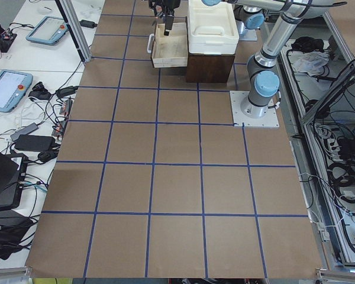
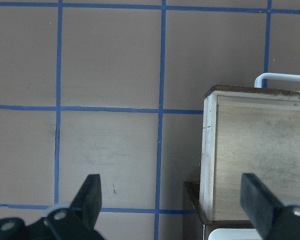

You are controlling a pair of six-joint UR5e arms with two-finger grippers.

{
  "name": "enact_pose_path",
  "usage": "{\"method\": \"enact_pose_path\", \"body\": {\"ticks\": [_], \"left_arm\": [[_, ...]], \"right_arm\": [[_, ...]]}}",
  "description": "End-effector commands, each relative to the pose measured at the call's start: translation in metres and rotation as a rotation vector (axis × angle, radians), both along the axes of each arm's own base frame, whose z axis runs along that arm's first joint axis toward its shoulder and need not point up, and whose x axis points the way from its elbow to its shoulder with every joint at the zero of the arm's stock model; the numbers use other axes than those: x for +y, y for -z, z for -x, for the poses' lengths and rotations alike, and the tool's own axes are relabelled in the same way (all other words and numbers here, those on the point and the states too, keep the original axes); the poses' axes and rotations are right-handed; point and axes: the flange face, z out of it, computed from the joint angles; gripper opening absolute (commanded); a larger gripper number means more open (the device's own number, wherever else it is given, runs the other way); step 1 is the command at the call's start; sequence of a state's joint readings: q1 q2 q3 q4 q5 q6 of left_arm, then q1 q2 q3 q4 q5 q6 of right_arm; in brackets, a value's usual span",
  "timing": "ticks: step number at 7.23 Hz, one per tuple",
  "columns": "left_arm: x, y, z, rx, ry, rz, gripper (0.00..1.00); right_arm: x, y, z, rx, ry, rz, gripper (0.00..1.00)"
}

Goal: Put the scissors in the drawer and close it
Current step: 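Carry the scissors with the right gripper over the open drawer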

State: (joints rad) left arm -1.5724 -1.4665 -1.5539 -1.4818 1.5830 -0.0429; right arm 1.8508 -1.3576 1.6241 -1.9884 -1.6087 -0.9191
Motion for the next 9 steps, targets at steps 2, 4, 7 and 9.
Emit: {"method": "enact_pose_path", "body": {"ticks": [2, 4, 7, 9], "left_arm": [[0.001, -0.001, 0.0, -0.002, 0.0, 0.0, 1.0], [0.001, -0.001, 0.0, -0.002, 0.0, 0.002, 1.0], [0.001, -0.001, 0.0, 0.0, 0.0, 0.0, 1.0], [0.001, -0.001, 0.0, -0.002, 0.0, 0.002, 1.0]], "right_arm": [[0.023, 0.034, -0.066, 0.023, -0.163, -0.038, 0.0], [0.032, 0.045, -0.073, 0.029, -0.218, -0.062, 0.0], [0.047, 0.067, -0.071, 0.035, -0.225, -0.107, 0.0], [0.046, 0.071, -0.071, 0.035, -0.227, -0.112, 0.02]]}}
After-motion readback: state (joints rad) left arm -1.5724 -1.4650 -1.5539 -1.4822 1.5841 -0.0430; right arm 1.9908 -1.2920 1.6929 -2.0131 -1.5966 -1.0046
